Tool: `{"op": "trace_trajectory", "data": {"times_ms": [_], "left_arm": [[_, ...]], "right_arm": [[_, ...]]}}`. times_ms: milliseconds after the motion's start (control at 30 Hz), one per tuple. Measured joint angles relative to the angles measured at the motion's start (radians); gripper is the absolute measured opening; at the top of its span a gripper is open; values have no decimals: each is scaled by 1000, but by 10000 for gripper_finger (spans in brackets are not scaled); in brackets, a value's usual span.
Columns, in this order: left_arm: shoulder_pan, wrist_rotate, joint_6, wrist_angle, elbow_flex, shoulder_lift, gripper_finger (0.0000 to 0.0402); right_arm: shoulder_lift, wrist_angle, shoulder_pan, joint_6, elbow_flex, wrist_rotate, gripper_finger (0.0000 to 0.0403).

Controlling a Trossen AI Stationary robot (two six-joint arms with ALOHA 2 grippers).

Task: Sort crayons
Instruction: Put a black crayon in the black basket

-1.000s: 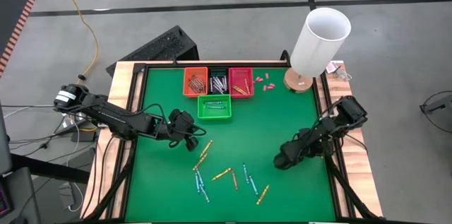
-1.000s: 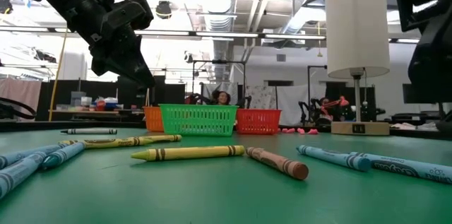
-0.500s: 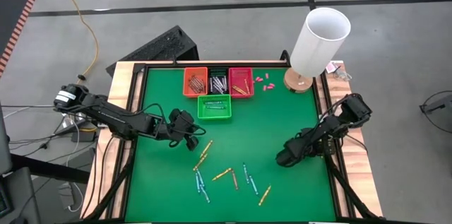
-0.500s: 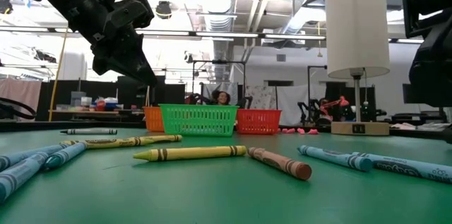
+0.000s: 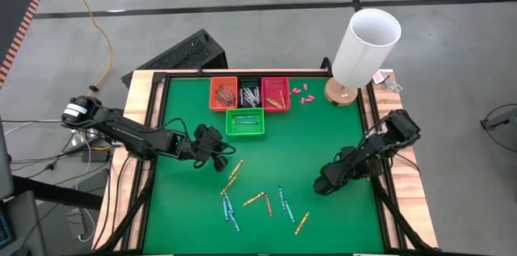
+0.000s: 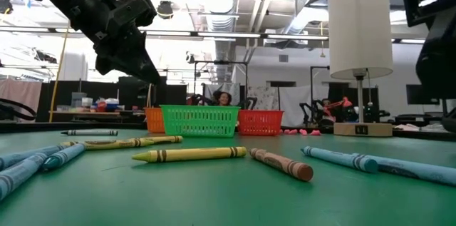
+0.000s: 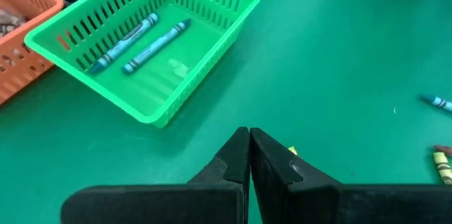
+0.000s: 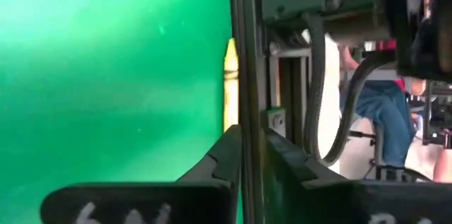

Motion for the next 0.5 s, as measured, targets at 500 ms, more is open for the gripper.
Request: {"op": "trace_trajectory", "data": {"times_ms": [500], "left_arm": [[0,-5,7,0,0,0,0]], "right_arm": [[1,95,1,-25,-93,-108,1]]}}
